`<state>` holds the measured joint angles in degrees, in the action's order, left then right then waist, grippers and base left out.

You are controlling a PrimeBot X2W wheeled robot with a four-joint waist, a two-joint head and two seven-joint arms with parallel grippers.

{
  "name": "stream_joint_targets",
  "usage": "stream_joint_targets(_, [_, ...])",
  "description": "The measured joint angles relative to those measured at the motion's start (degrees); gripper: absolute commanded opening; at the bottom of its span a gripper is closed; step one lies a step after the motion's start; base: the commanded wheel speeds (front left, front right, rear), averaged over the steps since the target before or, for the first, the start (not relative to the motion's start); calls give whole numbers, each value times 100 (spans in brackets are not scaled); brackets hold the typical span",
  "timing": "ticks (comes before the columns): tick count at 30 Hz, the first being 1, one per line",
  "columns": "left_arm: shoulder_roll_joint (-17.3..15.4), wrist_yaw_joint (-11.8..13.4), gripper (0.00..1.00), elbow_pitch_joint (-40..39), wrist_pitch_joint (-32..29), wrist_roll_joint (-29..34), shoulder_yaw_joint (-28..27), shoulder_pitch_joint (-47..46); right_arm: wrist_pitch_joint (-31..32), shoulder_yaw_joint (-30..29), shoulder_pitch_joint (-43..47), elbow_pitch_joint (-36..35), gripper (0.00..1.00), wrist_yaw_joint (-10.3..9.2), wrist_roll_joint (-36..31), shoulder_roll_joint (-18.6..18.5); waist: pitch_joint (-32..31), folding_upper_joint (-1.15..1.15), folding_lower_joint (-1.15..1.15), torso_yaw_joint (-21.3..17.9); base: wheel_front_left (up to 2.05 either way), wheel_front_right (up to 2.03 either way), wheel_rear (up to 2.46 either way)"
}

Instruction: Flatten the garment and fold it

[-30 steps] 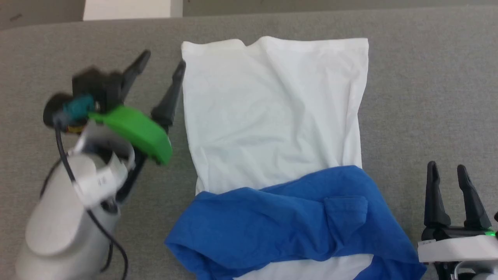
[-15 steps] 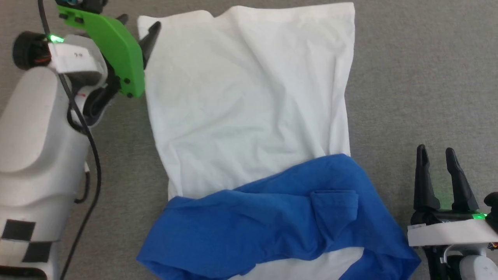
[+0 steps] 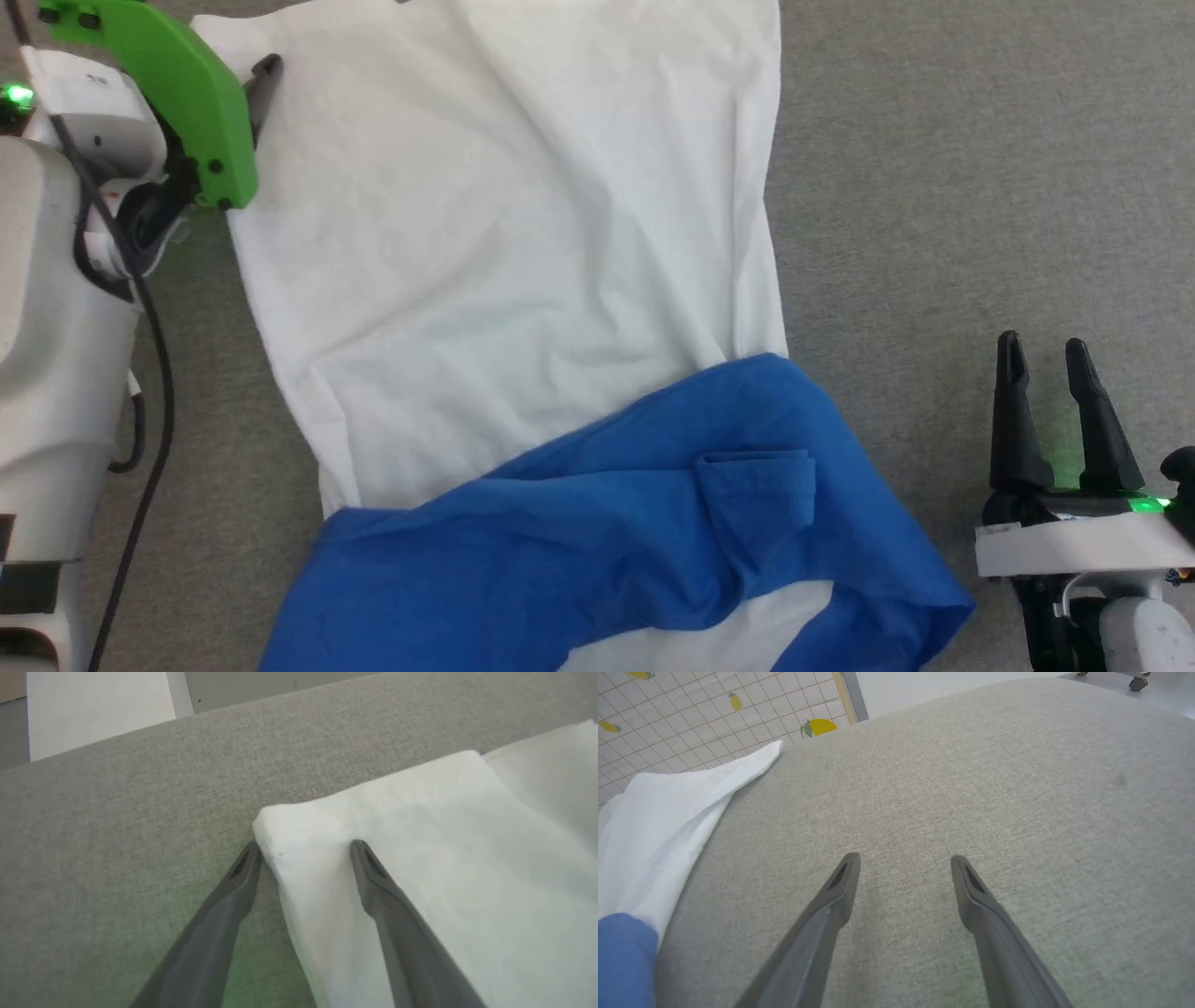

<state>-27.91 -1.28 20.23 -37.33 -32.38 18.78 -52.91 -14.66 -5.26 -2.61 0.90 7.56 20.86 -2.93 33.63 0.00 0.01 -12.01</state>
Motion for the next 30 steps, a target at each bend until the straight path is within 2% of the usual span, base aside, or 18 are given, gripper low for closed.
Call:
stream_joint_targets(1, [-23,3,0,-19,-9,-51,-24,-1,0,-10,0,-7,100,0,1,-1,21,0,0,-31,0,0,0])
stream_joint_targets(9, [-8,-20,0,-69,79,-252,-110,19,0,-68,-2,-60,100,0,-43,-2,-4,0,0,-37,0,0,0])
stream_joint_targets(13, [89,-53,0,-74,286,-258,-97,90,13,-179,-110,-250,100,0,-358,1,-106,0,0,80,0,0,0])
stream_joint_targets(16, [166,-121,0,-92,467,-281,-80,120,310,-326,-489,-615,100,0,-678,0,-166,0,0,191,0,0,0])
stream_joint_targets(19, [297,-176,0,-124,657,-360,-64,125,929,-376,-1040,-1074,100,0,-917,-46,-204,0,0,318,0,0,0])
stream_joint_targets(22, [423,-230,0,-125,829,-444,-21,123,1929,-301,-1664,-1315,100,0,-976,-397,-224,0,0,456,0,0,0])
stream_joint_targets(25, [547,-313,0,-112,911,-445,107,119,2914,-119,-2196,-1345,100,0,-951,-801,-228,0,0,590,0,0,0])
stream_joint_targets(30, [722,-431,0,-115,1035,-453,310,51,4243,164,-3054,-1081,100,1,-670,-1026,-210,0,0,807,0,0,0])
